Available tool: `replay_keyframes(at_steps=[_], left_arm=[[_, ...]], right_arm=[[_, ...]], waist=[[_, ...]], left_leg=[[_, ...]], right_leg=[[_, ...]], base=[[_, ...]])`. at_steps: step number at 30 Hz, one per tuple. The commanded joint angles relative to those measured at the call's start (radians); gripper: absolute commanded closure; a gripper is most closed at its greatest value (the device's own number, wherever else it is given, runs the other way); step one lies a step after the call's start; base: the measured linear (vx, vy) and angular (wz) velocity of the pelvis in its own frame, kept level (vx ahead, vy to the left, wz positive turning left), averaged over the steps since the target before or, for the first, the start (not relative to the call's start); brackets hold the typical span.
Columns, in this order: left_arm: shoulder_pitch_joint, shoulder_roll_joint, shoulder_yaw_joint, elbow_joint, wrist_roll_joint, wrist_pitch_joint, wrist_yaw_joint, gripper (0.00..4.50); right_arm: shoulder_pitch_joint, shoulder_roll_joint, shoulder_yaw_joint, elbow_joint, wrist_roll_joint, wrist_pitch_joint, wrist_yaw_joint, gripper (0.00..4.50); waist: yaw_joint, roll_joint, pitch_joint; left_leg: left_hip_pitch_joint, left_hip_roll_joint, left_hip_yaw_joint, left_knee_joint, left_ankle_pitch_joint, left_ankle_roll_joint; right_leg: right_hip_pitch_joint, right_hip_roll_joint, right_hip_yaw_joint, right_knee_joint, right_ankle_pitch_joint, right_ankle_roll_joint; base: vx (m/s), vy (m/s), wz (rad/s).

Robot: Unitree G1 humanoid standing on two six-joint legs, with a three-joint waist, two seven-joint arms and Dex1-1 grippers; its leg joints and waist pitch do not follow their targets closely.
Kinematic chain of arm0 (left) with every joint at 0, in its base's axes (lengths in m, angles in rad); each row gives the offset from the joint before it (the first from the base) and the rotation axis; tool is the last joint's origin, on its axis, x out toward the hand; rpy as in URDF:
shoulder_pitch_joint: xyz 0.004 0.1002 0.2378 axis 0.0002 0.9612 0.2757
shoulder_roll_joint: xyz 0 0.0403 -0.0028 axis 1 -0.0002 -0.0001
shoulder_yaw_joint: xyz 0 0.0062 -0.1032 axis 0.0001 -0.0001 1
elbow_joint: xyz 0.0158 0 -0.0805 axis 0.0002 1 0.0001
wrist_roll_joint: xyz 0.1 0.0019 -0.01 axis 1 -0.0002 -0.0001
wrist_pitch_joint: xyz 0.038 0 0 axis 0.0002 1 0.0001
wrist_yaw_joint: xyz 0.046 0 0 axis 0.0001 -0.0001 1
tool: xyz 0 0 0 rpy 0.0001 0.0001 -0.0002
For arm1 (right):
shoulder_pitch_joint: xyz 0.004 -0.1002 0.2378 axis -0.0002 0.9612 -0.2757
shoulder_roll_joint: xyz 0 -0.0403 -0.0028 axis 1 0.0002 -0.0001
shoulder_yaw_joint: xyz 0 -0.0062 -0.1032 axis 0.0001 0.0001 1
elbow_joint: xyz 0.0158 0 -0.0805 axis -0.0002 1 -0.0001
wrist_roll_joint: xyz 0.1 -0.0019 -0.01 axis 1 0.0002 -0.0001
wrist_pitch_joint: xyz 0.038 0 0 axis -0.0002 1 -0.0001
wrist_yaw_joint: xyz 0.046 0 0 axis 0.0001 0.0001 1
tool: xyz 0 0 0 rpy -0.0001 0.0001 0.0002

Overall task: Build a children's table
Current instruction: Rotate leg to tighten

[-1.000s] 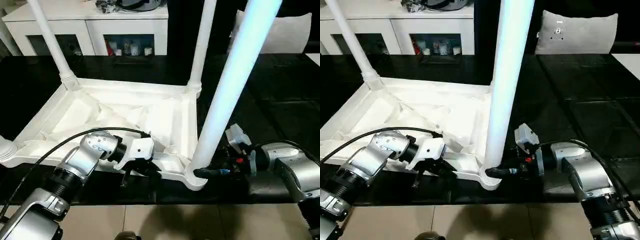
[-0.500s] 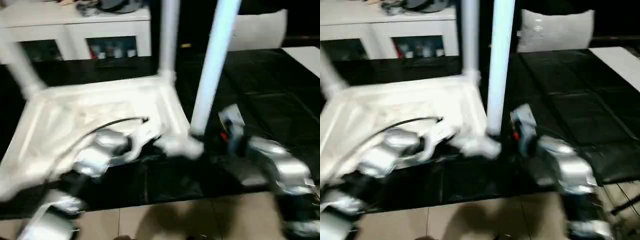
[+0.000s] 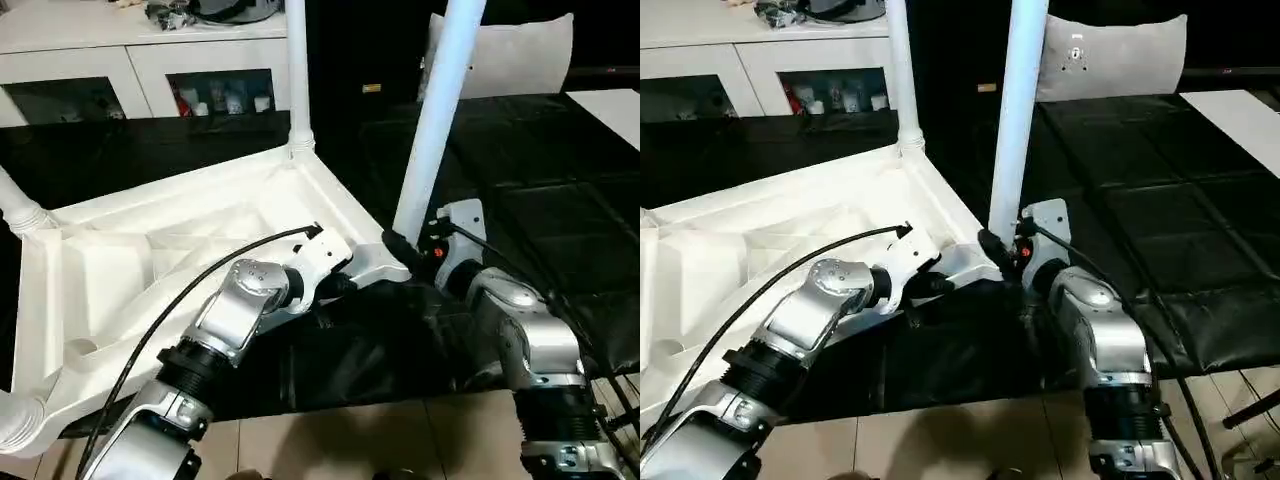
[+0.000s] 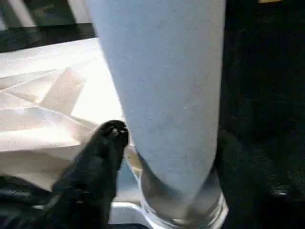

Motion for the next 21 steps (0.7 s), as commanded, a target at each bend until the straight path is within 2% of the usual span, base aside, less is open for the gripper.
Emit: replay_keyframes(at_steps=[1,2,4,5,6,8,10,11,13,14,15,19,20,21], left_arm=[[-0.004,0.029,-0.018,-0.03,-0.012,-0.09,-0.056,4.5],[0.002,0.047,-0.022,-0.032,-0.016,-0.105,-0.084,4.5],[0.006,0.06,-0.023,-0.034,-0.017,-0.105,-0.104,4.5],[0.013,0.095,-0.032,-0.037,-0.021,-0.136,-0.161,4.5],[0.014,0.1,-0.033,-0.037,-0.021,-0.139,-0.168,4.5],[0.024,0.161,-0.051,-0.04,-0.036,-0.224,-0.271,4.5],[0.025,0.171,-0.054,-0.04,-0.041,-0.237,-0.288,4.5],[0.024,0.196,-0.066,-0.041,-0.044,-0.268,-0.332,4.5],[0.024,0.23,-0.087,-0.048,-0.043,-0.282,-0.389,4.5],[0.024,0.245,-0.095,-0.051,-0.044,-0.29,-0.418,4.5],[0.025,0.257,-0.102,-0.055,-0.047,-0.296,-0.446,4.5],[0.026,0.294,-0.12,-0.069,-0.067,-0.327,-0.533,4.5],[0.025,0.307,-0.129,-0.067,-0.067,-0.346,-0.559,4.5],[0.025,0.307,-0.129,-0.067,-0.067,-0.346,-0.559,4.5]], right_arm=[[0.014,-0.034,0.071,-0.034,0.049,-0.015,0.157,1.25],[0.017,-0.062,0.072,-0.032,0.049,-0.022,0.193,0.99],[0.018,-0.084,0.072,-0.031,0.05,-0.022,0.228,0.9],[0.024,-0.142,0.084,-0.036,0.051,-0.033,0.305,0.85],[0.025,-0.149,0.086,-0.037,0.051,-0.034,0.315,0.72],[0.026,-0.242,0.106,-0.033,0.06,-0.057,0.44,0.48],[0.024,-0.255,0.108,-0.027,0.062,-0.06,0.46,0.26],[0.019,-0.284,0.121,-0.014,0.05,-0.093,0.501,0.26],[0.016,-0.319,0.137,-0.014,0.069,-0.087,0.576,0.26],[0.016,-0.334,0.144,-0.018,0.08,-0.085,0.62,0.26],[0.016,-0.347,0.15,-0.022,0.091,-0.078,0.658,0.26],[0.012,-0.383,0.182,-0.016,0.109,-0.091,0.755,0.62],[0.011,-0.393,0.198,-0.016,0.115,-0.092,0.792,0.92],[0.011,-0.393,0.198,-0.016,0.115,-0.092,0.792,0.92]], waist=[[0.008,-0.015,-0.065],[0.009,-0.014,-0.065],[0.008,-0.013,-0.065],[0.009,-0.015,-0.064],[0.01,-0.016,-0.065],[0.016,-0.016,-0.063],[0.019,-0.014,-0.06],[0.024,-0.016,-0.062],[0.029,-0.015,-0.062],[0.033,-0.019,-0.063],[0.038,-0.017,-0.065],[0.046,-0.017,-0.062],[0.048,-0.027,-0.065],[0.049,-0.022,-0.062]], left_leg=[[-0.008,0.021,-0.007,-0.065,-0.134,0.082],[-0.011,0.023,-0.007,-0.064,-0.121,0.09],[-0.009,0.024,-0.005,-0.062,-0.119,0.098],[-0.009,0.024,-0.005,-0.062,-0.122,0.099],[-0.008,0.024,-0.005,-0.062,-0.125,0.1],[-0.005,0.027,-0.005,-0.063,-0.147,0.101],[-0.004,0.029,-0.003,-0.065,-0.157,0.097],[-0.002,0.03,-0.004,-0.065,-0.158,0.092],[0.001,0.033,-0.003,-0.065,-0.158,0.089],[-0.001,0.034,-0.003,-0.065,-0.159,0.091],[0.0,0.037,-0.004,-0.064,-0.148,0.094],[0.0,0.036,-0.001,-0.064,-0.151,0.091],[-0.001,0.035,-0.001,-0.063,-0.152,0.09],[-0.001,0.037,-0.002,-0.065,-0.156,0.085]], right_leg=[[0.07,-0.051,0.044,-0.082,-0.314,-0.124],[0.072,-0.051,0.044,-0.077,-0.281,-0.134],[0.07,-0.052,0.045,-0.073,-0.256,-0.156],[0.07,-0.052,0.044,-0.074,-0.264,-0.162],[0.07,-0.052,0.044,-0.074,-0.272,-0.161],[0.07,-0.053,0.044,-0.077,-0.309,-0.154],[0.065,-0.054,0.047,-0.079,-0.322,-0.154],[0.064,-0.055,0.046,-0.079,-0.332,-0.152],[0.062,-0.055,0.048,-0.077,-0.325,-0.159],[0.067,-0.055,0.048,-0.074,-0.316,-0.164],[0.066,-0.056,0.049,-0.068,-0.29,-0.174],[0.064,-0.056,0.05,-0.067,-0.294,-0.184],[0.067,-0.058,0.048,-0.069,-0.312,-0.178],[0.065,-0.06,0.049,-0.07,-0.338,-0.17]], base=[[0.0,0.0,0.0],[0.0,0.0,0.0],[0.0,0.0,0.0],[0.0,0.0,0.0],[0.0,0.0,0.0],[0.0,0.0,0.0],[0.0,0.0,0.0],[0.0,0.0,0.0],[0.0,0.0,0.0],[0.0,0.0,0.0],[0.0,0.0,0.0],[0.0,0.0,0.0],[0.0,0.0,0.0],[0.0,0.0,0.0]])
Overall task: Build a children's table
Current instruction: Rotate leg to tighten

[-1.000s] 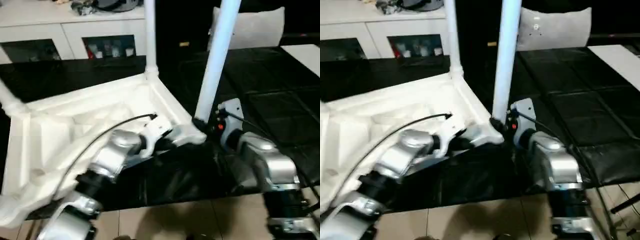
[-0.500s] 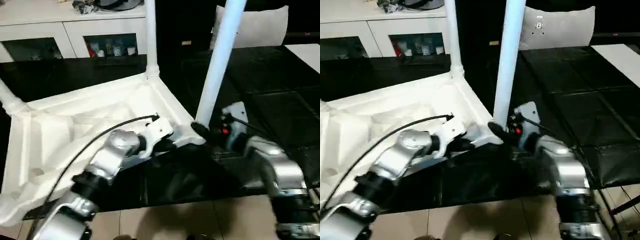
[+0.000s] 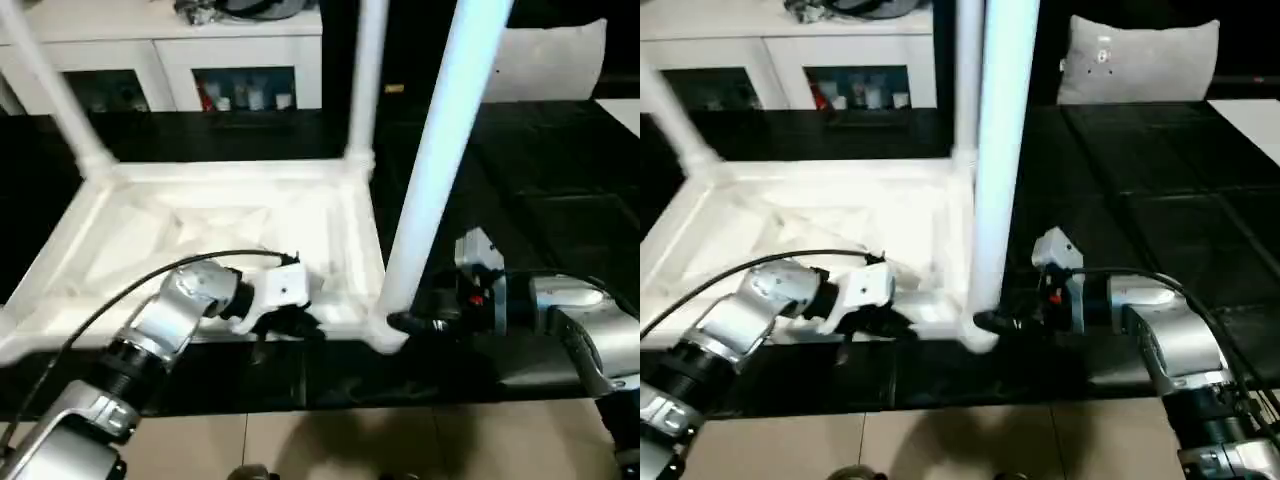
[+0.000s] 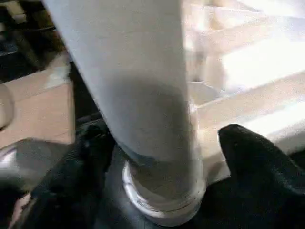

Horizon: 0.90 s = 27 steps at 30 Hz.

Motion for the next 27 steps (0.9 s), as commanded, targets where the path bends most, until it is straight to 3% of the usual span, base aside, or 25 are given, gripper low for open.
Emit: replay_keyframes(at_steps=[1,3,16,18,21,25,27], left_arm=[[-0.012,0.009,-0.036,-0.031,0.007,-0.043,-0.056,4.5],[-0.014,0.012,-0.038,-0.028,0.004,-0.052,-0.066,4.5],[-0.012,-0.002,-0.033,-0.025,-0.017,-0.051,-0.073,4.5],[-0.004,-0.025,-0.011,-0.048,-0.036,0.009,-0.036,4.5],[-0.005,-0.053,0.008,-0.071,-0.04,0.092,0.022,4.5],[-0.015,-0.138,0.041,-0.071,-0.008,0.209,0.195,4.5],[-0.018,-0.173,0.051,-0.067,0.003,0.258,0.257,4.5]], right_arm=[[-0.008,-0.01,0.016,-0.003,0.013,-0.012,0.044,1.01],[-0.009,-0.013,0.023,0.0,0.016,-0.013,0.058,1.13],[0.002,-0.005,0.047,-0.002,0.051,0.014,0.117,2.32],[0.015,0.018,0.02,-0.039,0.102,0.07,0.089,2.42],[0.028,0.048,-0.003,-0.072,0.124,0.122,0.026,2.46],[0.023,0.185,-0.036,-0.081,0.047,0.162,-0.27,2.46],[0.011,0.243,-0.054,-0.065,0.016,0.169,-0.383,2.46]], waist=[[0.0,-0.022,-0.065],[0.001,-0.018,-0.065],[0.011,-0.022,-0.071],[0.016,-0.025,-0.069],[0.018,-0.026,-0.068],[0.007,-0.024,-0.061],[-0.012,-0.026,-0.062]], left_leg=[[-0.002,0.035,-0.003,-0.066,-0.157,0.082],[-0.001,0.037,-0.004,-0.067,-0.157,0.076],[0.0,0.036,-0.002,-0.063,-0.132,0.075],[0.001,0.036,0.0,-0.064,-0.133,0.071],[0.0,0.036,-0.001,-0.066,-0.133,0.067],[-0.001,0.026,-0.004,-0.069,-0.155,0.036],[-0.004,0.021,-0.007,-0.07,-0.163,0.015]], right_leg=[[0.064,-0.059,0.049,-0.075,-0.349,-0.164],[0.062,-0.059,0.049,-0.075,-0.363,-0.159],[0.063,-0.057,0.05,-0.069,-0.322,-0.168],[0.064,-0.058,0.051,-0.07,-0.34,-0.163],[0.063,-0.057,0.051,-0.072,-0.363,-0.148],[0.061,-0.057,0.045,-0.087,-0.463,-0.105],[0.064,-0.057,0.041,-0.092,-0.505,-0.076]], base=[[0.0,0.0,0.0],[0.0,0.0,0.0],[0.0,0.0,0.0],[0.0,0.0,0.0],[0.0,0.0,0.0],[0.0,0.0,0.0],[0.0,0.0,0.0]])
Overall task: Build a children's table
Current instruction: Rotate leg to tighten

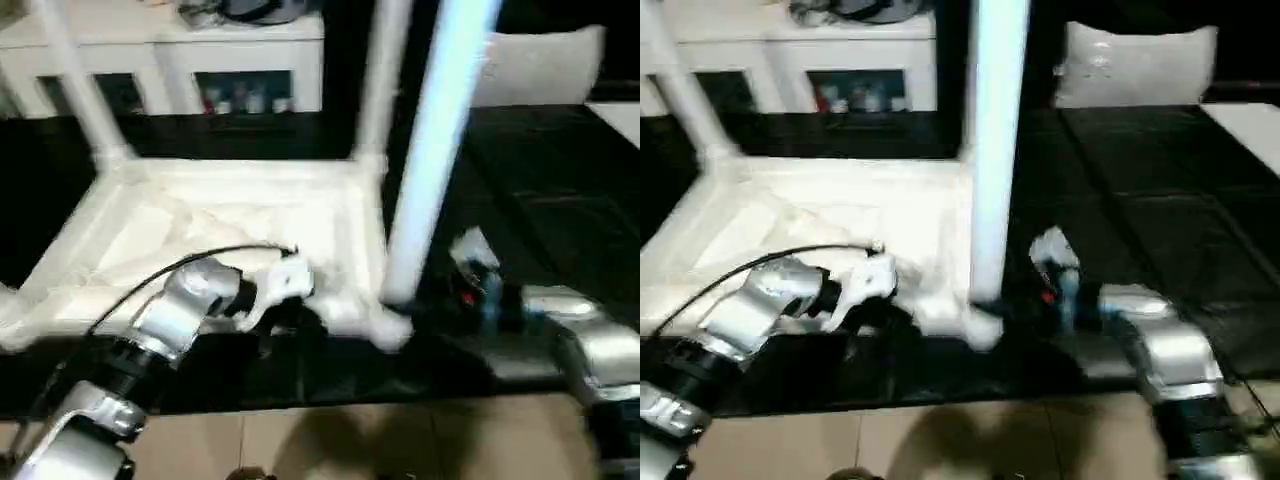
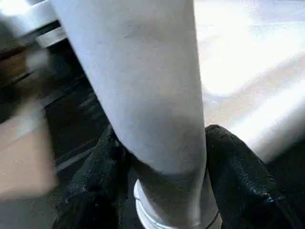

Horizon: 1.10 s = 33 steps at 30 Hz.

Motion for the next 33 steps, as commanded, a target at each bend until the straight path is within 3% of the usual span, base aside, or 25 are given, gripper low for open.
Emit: replay_keyframes(at_steps=[1,2,3,6,7,10,12,14,16,17,21,25,29,31,33], left_arm=[[-0.022,-0.096,-0.003,-0.028,-0.022,0.055,0.113,4.5],[-0.028,-0.13,0.008,-0.019,-0.016,0.091,0.17,4.5],[-0.033,-0.152,0.015,-0.011,-0.012,0.107,0.206,4.5],[-0.041,-0.191,0.027,-0.008,0.001,0.139,0.269,4.5],[-0.049,-0.22,0.037,-0.003,0.013,0.155,0.317,4.5],[-0.062,-0.271,0.038,-0.002,0.043,0.173,0.386,4.5],[-0.06,-0.274,0.034,-0.005,0.043,0.168,0.385,4.5],[-0.055,-0.264,0.025,-0.009,0.04,0.148,0.365,4.5],[-0.044,-0.242,0.018,-0.015,0.034,0.128,0.343,4.5],[-0.035,-0.221,0.021,-0.018,0.031,0.112,0.325,4.5],[-0.018,-0.178,0.015,-0.018,0.035,0.054,0.267,4.5],[0.001,-0.093,-0.01,-0.008,0.033,-0.045,0.156,4.5],[0.011,-0.017,-0.014,-0.013,-0.004,-0.126,0.021,4.5],[0.008,0.009,-0.019,-0.008,-0.006,-0.147,-0.019,4.5],[0.006,0.049,-0.035,-0.01,-0.014,-0.183,-0.089,4.5]], right_arm=[[-0.034,0.09,0.045,-0.009,-0.003,0.037,-0.131,2.47],[-0.046,0.13,0.035,0.003,-0.031,0.05,-0.219,2.47],[-0.055,0.155,0.028,0.013,-0.049,0.062,-0.277,2.48],[-0.067,0.198,0.019,0.022,-0.083,0.081,-0.378,2.49],[-0.072,0.221,0.024,0.029,-0.108,0.071,-0.423,2.49],[-0.077,0.263,0.022,0.057,-0.144,-0.003,-0.483,2.49],[-0.073,0.269,0.011,0.054,-0.128,-0.012,-0.472,1.98],[-0.067,0.265,-0.009,0.05,-0.114,-0.035,-0.465,1.79],[-0.055,0.234,-0.009,0.037,-0.102,-0.061,-0.412,1.74],[-0.045,0.207,-0.019,0.028,-0.09,-0.074,-0.372,1.5],[-0.031,0.144,-0.014,0.022,-0.077,-0.094,-0.281,1.19],[-0.019,0.049,-0.012,0.014,-0.061,-0.116,-0.153,0.83],[-0.018,-0.061,0.01,0.02,-0.047,-0.162,0.016,0.76],[-0.006,-0.103,0.034,0.011,-0.041,-0.182,0.097,0.76],[-0.003,-0.139,0.054,0.022,-0.044,-0.219,0.17,0.76]], waist=[[0.001,-0.024,-0.063],[-0.009,-0.023,-0.064],[-0.015,-0.008,-0.062],[-0.026,-0.018,-0.063],[-0.025,-0.009,-0.062],[-0.027,-0.013,-0.064],[-0.026,-0.01,-0.064],[-0.027,-0.01,-0.064],[-0.026,-0.009,-0.066],[-0.025,-0.007,-0.065],[-0.024,-0.01,-0.072],[-0.022,-0.011,-0.068],[-0.016,-0.01,-0.065],[-0.007,-0.008,-0.064],[0.002,-0.013,-0.064]], left_leg=[[-0.01,0.019,-0.009,-0.072,-0.16,0.017],[-0.012,0.018,-0.009,-0.071,-0.156,0.021],[-0.008,0.017,-0.01,-0.071,-0.16,0.025],[-0.009,0.012,-0.005,-0.068,-0.16,0.04],[-0.009,0.013,-0.006,-0.069,-0.155,0.043],[-0.013,0.015,-0.006,-0.07,-0.135,0.047],[-0.013,0.018,-0.007,-0.072,-0.141,0.063],[-0.013,0.019,-0.008,-0.072,-0.142,0.068],[-0.012,0.022,-0.008,-0.072,-0.144,0.075],[-0.013,0.024,-0.008,-0.072,-0.142,0.08],[-0.018,0.024,-0.008,-0.065,-0.083,0.108],[-0.018,0.025,-0.006,-0.064,-0.104,0.127],[-0.012,0.031,-0.006,-0.068,-0.151,0.109],[-0.008,0.034,-0.005,-0.069,-0.159,0.102],[-0.01,0.035,-0.005,-0.07,-0.156,0.1]], right_leg=[[0.06,-0.056,0.038,-0.096,-0.505,-0.068],[0.059,-0.055,0.038,-0.096,-0.494,-0.069],[0.055,-0.054,0.038,-0.097,-0.484,-0.077],[0.056,-0.049,0.039,-0.102,-0.474,-0.077],[0.055,-0.05,0.038,-0.101,-0.469,-0.08],[0.057,-0.048,0.038,-0.098,-0.421,-0.085],[0.059,-0.049,0.039,-0.096,-0.392,-0.096],[0.06,-0.049,0.04,-0.094,-0.374,-0.103],[0.061,-0.051,0.041,-0.091,-0.344,-0.117],[0.062,-0.05,0.041,-0.089,-0.321,-0.126],[0.069,-0.051,0.044,-0.071,-0.193,-0.176],[0.069,-0.053,0.043,-0.074,-0.224,-0.177],[0.062,-0.056,0.043,-0.084,-0.317,-0.159],[0.06,-0.055,0.044,-0.082,-0.317,-0.161],[0.061,-0.058,0.046,-0.078,-0.303,-0.167]], base=[[0.0,0.0,0.0],[0.0,0.0,0.0],[0.0,0.0,0.0],[0.0,0.0,0.0],[0.0,0.0,0.0],[0.0,0.0,0.0],[0.0,0.0,0.0],[0.0,0.0,0.0],[0.0,0.0,0.0],[0.0,0.0,0.0],[0.0,0.0,0.0],[0.0,0.0,0.0],[0.0,0.0,0.0],[0.0,0.0,0.0],[0.0,0.0,0.0]])
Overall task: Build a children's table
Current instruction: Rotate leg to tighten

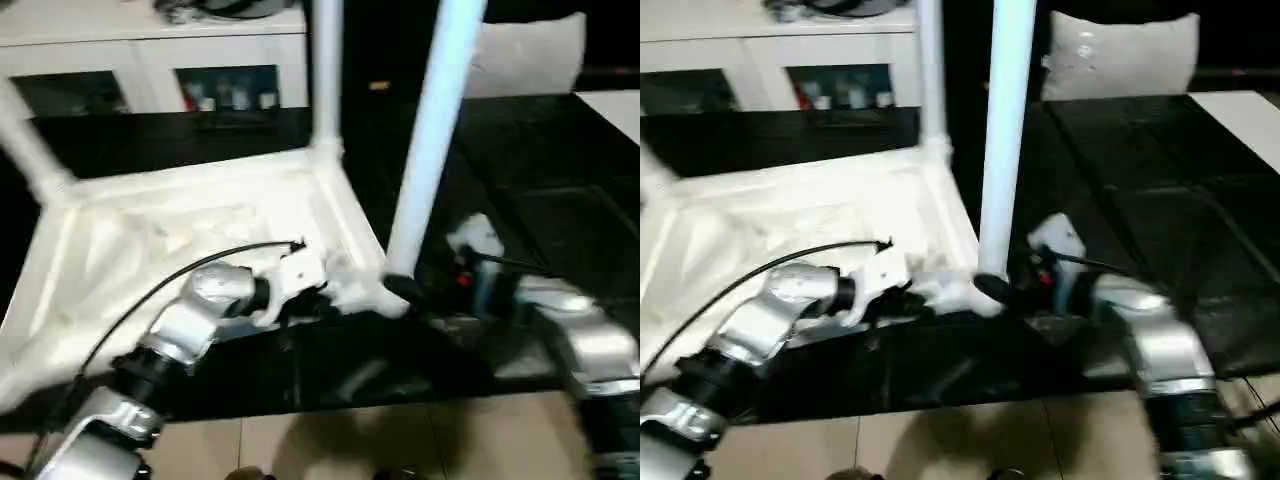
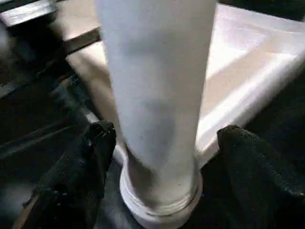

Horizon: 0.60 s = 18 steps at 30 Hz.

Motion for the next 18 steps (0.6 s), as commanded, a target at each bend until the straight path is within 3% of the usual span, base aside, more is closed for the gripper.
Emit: replay_keyframes(at_steps=[1,3,6,11,18], left_arm=[[-0.013,0.016,-0.026,-0.023,-0.004,-0.042,-0.058,4.5],[-0.015,0.043,-0.041,-0.018,-0.01,-0.078,-0.106,4.5],[-0.015,0.068,-0.056,-0.017,-0.015,-0.113,-0.159,4.5],[-0.016,0.09,-0.072,-0.03,-0.036,-0.142,-0.244,4.5],[-0.022,0.087,-0.083,-0.028,-0.031,-0.157,-0.246,4.5]], right_arm=[[0.006,-0.016,0.02,-0.008,0.014,-0.027,0.053,0.76],[0.004,-0.039,0.033,0.001,0.02,-0.044,0.103,0.76],[0.002,-0.057,0.046,0.004,0.035,-0.063,0.169,0.76],[-0.013,-0.075,0.08,0.029,0.053,-0.069,0.267,1.3],[-0.025,-0.058,0.107,0.047,0.064,-0.062,0.311,1.9]], waist=[[0.002,-0.015,-0.064],[0.004,-0.018,-0.066],[0.01,-0.018,-0.067],[0.024,-0.016,-0.067],[0.032,-0.019,-0.068]], left_leg=[[0.002,0.035,-0.004,-0.067,-0.155,0.093],[0.001,0.035,-0.003,-0.065,-0.129,0.097],[0.002,0.035,-0.002,-0.063,-0.13,0.104],[0.003,0.038,-0.001,-0.064,-0.124,0.101],[0.003,0.038,-0.002,-0.063,-0.132,0.088]], right_leg=[[0.065,-0.058,0.049,-0.067,-0.305,-0.167],[0.066,-0.058,0.05,-0.06,-0.264,-0.184],[0.066,-0.059,0.049,-0.062,-0.282,-0.181],[0.062,-0.058,0.049,-0.06,-0.291,-0.182],[0.062,-0.059,0.049,-0.061,-0.312,-0.175]], base=[[0.0,0.0,0.0],[0.0,0.0,0.0],[0.0,0.0,0.0],[0.0,0.0,0.0],[0.0,0.0,0.0]])
